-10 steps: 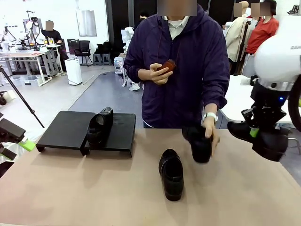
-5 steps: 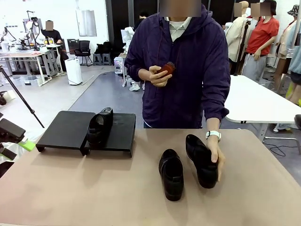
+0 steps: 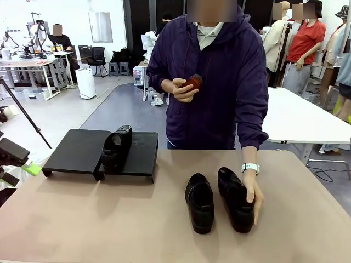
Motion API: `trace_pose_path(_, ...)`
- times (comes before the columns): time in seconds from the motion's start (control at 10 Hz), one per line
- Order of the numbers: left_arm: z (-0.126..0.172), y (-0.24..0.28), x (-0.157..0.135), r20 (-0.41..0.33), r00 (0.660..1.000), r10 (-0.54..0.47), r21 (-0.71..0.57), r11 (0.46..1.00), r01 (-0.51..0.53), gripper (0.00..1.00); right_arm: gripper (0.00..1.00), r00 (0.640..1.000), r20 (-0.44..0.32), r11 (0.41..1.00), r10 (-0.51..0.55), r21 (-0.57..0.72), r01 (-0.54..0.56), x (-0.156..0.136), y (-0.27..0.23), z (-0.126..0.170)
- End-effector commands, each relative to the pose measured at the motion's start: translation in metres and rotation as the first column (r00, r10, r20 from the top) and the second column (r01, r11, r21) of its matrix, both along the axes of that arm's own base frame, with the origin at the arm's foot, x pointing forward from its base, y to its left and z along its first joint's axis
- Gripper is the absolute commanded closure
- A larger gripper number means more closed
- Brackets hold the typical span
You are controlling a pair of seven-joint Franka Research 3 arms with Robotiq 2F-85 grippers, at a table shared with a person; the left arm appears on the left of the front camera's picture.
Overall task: Organize the shoes by placing them on the stand.
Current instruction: Pick up one Shoe and place it in the middle of the table.
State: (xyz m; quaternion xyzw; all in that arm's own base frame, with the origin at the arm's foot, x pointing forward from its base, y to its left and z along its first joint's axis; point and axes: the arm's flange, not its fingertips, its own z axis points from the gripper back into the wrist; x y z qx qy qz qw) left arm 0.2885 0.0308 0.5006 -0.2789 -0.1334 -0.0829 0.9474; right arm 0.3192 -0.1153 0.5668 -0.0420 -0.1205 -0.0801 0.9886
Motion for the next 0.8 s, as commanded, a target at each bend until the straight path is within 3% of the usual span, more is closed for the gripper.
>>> trace_pose_path(0.0,-0.001,-0.001,-0.002,0.000,1.000,0.000,-0.020,1.000,0.000,0.00,1.00,1.000,0.025,1.000,-0.007,0.002,0.007,0.003,0.005,0.000)
trace_pose_path(0.7,-0.001,-0.001,-0.002,0.000,1.000,0.000,-0.020,1.000,0.000,0.00,1.00,0.999,0.023,0.999,-0.027,0.038,0.026,0.015,0.025,-0.002)
